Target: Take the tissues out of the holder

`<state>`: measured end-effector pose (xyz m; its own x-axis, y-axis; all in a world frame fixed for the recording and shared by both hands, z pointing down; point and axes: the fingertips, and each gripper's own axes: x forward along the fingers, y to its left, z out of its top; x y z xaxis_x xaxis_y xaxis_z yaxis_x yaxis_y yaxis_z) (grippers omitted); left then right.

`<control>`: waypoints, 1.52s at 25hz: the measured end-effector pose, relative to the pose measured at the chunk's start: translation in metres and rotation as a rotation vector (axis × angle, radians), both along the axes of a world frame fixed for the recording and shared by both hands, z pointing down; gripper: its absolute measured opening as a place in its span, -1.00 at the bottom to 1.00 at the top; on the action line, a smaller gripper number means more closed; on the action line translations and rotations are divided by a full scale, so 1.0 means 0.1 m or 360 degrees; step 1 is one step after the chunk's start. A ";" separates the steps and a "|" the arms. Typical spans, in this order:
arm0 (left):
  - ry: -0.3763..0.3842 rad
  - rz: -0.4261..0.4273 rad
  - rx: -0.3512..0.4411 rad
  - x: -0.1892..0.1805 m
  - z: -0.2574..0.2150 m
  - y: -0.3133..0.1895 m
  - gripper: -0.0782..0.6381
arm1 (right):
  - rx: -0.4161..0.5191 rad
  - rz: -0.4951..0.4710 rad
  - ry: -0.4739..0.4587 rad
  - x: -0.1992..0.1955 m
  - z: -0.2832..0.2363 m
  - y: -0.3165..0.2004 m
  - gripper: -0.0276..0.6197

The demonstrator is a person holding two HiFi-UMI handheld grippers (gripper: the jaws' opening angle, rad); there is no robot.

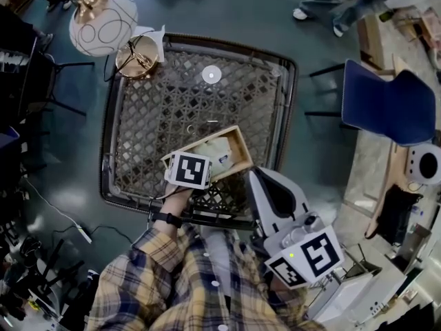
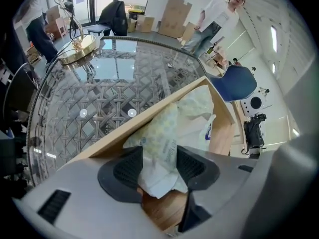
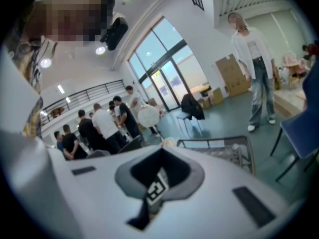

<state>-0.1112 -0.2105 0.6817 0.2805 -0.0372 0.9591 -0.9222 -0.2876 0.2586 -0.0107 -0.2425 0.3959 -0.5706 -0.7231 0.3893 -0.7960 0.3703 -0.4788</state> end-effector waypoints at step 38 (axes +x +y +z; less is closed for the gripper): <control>0.0380 -0.0074 0.0030 0.03 -0.62 0.03 -0.72 | 0.0062 0.0039 0.0077 -0.02 -0.20 0.11 -0.89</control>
